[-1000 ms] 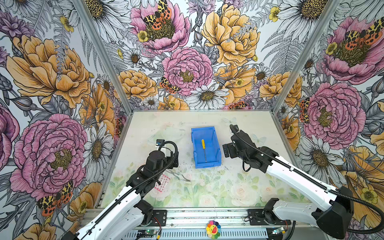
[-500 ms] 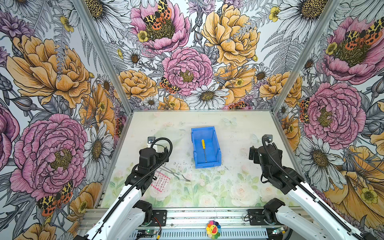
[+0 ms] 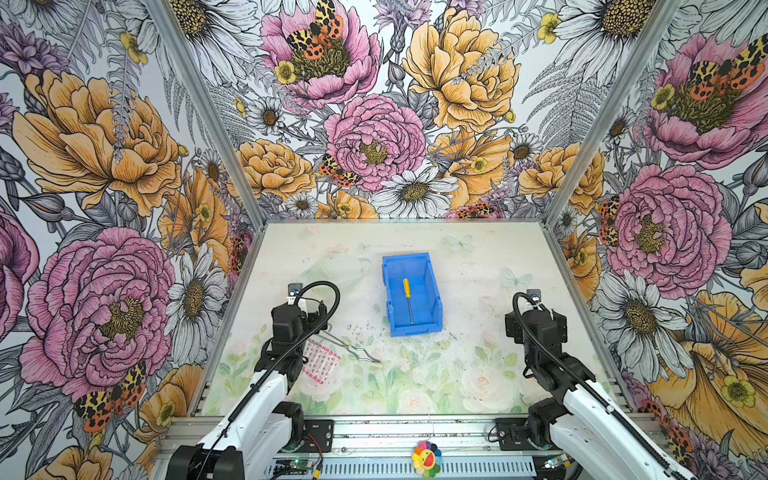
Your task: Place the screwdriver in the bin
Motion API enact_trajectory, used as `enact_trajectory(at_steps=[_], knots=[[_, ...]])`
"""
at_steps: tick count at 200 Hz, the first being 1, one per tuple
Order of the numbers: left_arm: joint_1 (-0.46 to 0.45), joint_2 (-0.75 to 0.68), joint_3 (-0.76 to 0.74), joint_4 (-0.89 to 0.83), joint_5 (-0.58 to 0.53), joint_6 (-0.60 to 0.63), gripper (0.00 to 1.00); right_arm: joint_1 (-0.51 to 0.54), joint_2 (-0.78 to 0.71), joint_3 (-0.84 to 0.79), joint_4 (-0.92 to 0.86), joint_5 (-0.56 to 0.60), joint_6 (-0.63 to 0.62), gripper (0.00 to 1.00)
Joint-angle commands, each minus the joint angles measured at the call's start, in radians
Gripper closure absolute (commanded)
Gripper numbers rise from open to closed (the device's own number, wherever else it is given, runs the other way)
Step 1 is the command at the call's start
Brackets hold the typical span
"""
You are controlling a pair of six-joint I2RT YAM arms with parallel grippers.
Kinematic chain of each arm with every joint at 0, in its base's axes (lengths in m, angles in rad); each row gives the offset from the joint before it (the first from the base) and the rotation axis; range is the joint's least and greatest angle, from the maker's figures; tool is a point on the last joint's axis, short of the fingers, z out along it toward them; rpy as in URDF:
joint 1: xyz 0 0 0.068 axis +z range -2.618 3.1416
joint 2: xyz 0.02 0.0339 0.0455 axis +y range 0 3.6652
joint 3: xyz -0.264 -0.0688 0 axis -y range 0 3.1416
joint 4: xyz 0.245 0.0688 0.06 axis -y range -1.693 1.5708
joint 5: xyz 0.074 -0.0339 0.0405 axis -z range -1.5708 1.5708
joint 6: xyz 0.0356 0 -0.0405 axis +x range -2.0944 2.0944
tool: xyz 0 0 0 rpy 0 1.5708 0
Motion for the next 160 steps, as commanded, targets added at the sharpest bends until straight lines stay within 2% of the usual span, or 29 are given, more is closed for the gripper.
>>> enact_trajectory(at_steps=[1,30,64,91,160], knots=[[0.025,0.043,0.025,0.082,0.038,0.004,0.01,-0.036,0.041,-0.039,0.188,-0.082,0.014,0.0],[0.039,0.082,0.018,0.171,0.089,0.008,0.01,-0.061,0.126,-0.057,0.297,-0.126,0.031,0.01],[0.042,0.146,0.017,0.282,0.107,0.003,0.01,-0.089,0.199,-0.074,0.475,-0.23,0.002,0.0],[0.045,0.199,0.03,0.335,0.104,-0.001,0.01,-0.122,0.288,-0.059,0.57,-0.257,-0.009,0.01],[0.047,0.314,0.063,0.45,0.136,0.006,0.01,-0.201,0.481,0.004,0.717,-0.382,-0.03,0.01]])
